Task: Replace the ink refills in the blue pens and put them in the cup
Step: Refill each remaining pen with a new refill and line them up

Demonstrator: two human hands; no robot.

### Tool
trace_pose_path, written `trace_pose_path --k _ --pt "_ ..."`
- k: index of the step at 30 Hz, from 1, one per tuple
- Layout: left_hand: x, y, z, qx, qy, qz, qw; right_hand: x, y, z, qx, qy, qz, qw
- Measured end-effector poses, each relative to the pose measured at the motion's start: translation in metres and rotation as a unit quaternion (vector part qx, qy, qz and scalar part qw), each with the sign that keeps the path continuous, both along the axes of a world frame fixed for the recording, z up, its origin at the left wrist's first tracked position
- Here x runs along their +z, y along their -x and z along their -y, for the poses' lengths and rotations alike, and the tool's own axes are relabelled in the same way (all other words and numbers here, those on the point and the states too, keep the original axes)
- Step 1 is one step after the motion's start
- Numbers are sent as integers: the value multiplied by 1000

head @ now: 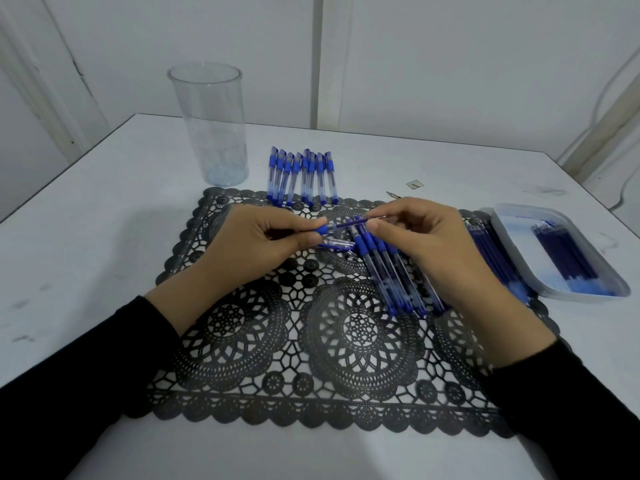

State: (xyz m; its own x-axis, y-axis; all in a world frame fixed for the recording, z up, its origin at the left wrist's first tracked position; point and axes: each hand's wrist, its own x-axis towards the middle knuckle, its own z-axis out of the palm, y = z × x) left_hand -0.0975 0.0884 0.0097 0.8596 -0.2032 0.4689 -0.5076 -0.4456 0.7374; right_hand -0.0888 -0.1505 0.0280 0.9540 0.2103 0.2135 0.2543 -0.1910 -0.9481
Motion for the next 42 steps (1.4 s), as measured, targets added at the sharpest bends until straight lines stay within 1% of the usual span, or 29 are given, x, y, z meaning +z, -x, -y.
trace_pose_path --k 4,7,12,16,18,21,24,28,31,34,36,39,41,42 --pt "1 -1 -2 6 11 -1 1000 4 -4 3 4 -132 -50 990" --pt "1 -1 -3 19 18 -2 1000 4 -5 3 -1 -204 -80 976" --pt "0 -3 -3 37 23 -8 999 11 -7 8 -28 -287 -103 952" --pt "-1 -5 1 49 10 -14 999 25 -10 26 -72 -322 -89 940" --pt "1 -6 8 45 6 -4 999 32 -12 45 -104 -281 -76 951" --pt "4 -8 25 24 4 15 1000 41 -12 73 -161 -143 -55 975" --pt "7 -12 49 13 -15 20 1000 44 -14 96 -226 -40 -49 972" --pt "15 -23 84 -29 -51 -33 998 36 -20 114 -261 76 -48 961" --pt "15 -34 112 -35 -49 -99 993 21 -27 117 -291 184 -58 937" --pt "12 -44 138 -40 -52 -135 989 6 -31 112 -328 321 -57 887" --pt "14 -47 151 -42 -53 -140 988 2 -31 107 -335 389 -41 858" --pt "15 -49 161 -44 -49 -148 987 -1 -32 102 -333 446 -14 831" --pt "15 -51 165 -48 -53 -152 986 0 -31 103 -323 449 -10 833" --pt "14 -51 166 -50 -60 -154 985 2 -30 106 -316 434 -13 844"
